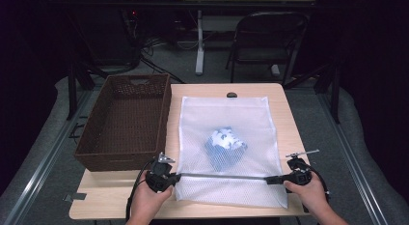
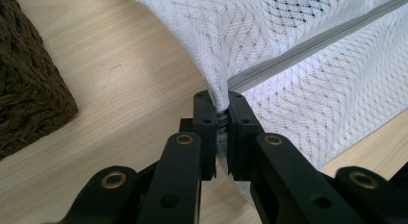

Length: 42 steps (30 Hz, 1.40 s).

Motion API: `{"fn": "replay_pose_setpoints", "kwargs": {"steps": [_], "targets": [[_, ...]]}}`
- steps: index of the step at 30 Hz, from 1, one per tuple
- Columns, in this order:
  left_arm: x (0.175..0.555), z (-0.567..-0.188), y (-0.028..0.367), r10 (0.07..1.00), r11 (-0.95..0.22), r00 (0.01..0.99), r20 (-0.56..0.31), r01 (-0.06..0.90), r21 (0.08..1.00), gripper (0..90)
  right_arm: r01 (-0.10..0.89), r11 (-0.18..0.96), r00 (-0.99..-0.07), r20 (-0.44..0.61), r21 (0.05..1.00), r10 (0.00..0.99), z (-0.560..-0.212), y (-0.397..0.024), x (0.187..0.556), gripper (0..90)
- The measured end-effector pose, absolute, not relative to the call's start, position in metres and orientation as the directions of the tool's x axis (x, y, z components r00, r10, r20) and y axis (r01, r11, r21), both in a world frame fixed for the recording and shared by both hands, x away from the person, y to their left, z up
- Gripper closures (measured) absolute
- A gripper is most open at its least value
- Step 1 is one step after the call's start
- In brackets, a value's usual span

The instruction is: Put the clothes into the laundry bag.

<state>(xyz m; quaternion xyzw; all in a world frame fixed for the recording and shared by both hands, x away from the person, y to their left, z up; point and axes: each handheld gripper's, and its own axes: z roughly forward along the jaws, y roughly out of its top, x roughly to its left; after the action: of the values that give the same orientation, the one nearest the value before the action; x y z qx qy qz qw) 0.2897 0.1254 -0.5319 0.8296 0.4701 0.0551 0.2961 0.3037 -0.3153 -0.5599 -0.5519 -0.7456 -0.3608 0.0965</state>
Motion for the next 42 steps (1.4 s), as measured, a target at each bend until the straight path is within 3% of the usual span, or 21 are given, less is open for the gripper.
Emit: {"fn": "replay_pose_setpoints", "kwargs": {"steps": [27, 42], "targets": [[0.289, -0.538, 0.125, 0.815, -0.377, 0.546, -0.197, 0.756, 0.535, 85.0, 0.907, 0.05, -0.293, 0.54, 0.419, 0.789, -0.561, -0.364, 0.295, 86.3], [0.287, -0.544, 0.123, 0.814, -0.382, 0.546, -0.199, 0.76, 0.526, 84.0, 0.895, 0.051, -0.303, 0.52, 0.444, 0.799, -0.557, -0.362, 0.292, 86.1]]}}
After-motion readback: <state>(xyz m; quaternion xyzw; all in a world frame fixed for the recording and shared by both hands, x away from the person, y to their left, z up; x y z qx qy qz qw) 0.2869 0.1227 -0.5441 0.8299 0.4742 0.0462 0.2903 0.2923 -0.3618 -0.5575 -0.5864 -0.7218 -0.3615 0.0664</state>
